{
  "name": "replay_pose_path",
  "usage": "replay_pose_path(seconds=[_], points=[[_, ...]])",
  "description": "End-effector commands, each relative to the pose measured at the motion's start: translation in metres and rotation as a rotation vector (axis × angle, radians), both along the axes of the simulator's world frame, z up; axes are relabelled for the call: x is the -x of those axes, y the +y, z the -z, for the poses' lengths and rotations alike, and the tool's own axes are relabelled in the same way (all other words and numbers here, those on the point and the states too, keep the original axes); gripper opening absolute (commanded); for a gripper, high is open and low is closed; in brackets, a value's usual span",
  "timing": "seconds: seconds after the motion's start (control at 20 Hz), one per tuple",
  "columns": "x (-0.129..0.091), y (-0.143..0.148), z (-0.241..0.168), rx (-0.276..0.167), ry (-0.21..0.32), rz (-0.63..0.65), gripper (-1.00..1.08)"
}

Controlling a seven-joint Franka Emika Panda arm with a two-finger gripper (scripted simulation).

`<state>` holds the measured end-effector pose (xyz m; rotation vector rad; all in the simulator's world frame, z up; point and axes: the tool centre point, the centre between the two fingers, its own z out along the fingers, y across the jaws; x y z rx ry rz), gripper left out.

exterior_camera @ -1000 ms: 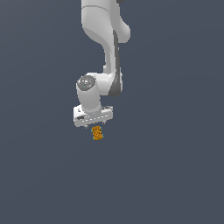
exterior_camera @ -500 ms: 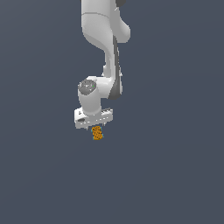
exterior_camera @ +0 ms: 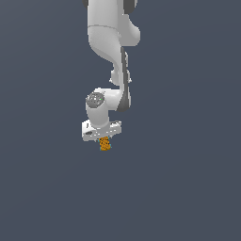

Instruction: Pick up the object and move it to a goal position.

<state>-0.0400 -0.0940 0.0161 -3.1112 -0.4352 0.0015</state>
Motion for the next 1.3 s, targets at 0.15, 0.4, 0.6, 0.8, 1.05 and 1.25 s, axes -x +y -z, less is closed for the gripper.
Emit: replay_pose_path(seconds=[0.15,0.4,0.6,0.8,1.05,1.25], points=[[-0.001,0.000,0.001,0.000,-0.001,0.000,-1.00],[-0.001,0.000,0.001,0.000,-0.001,0.000,-1.00],[-0.002,0.001,-0.002,0.001,-0.001,0.000,-1.00],[-0.007,0.007,-0.013,0.001,-0.001,0.000,-1.00],[-0.021,0.021,-0.037,0.001,-0.001,0.000,-1.00],[-0.037,0.037,-0.065,0.001,-0.001,0.000,-1.00]])
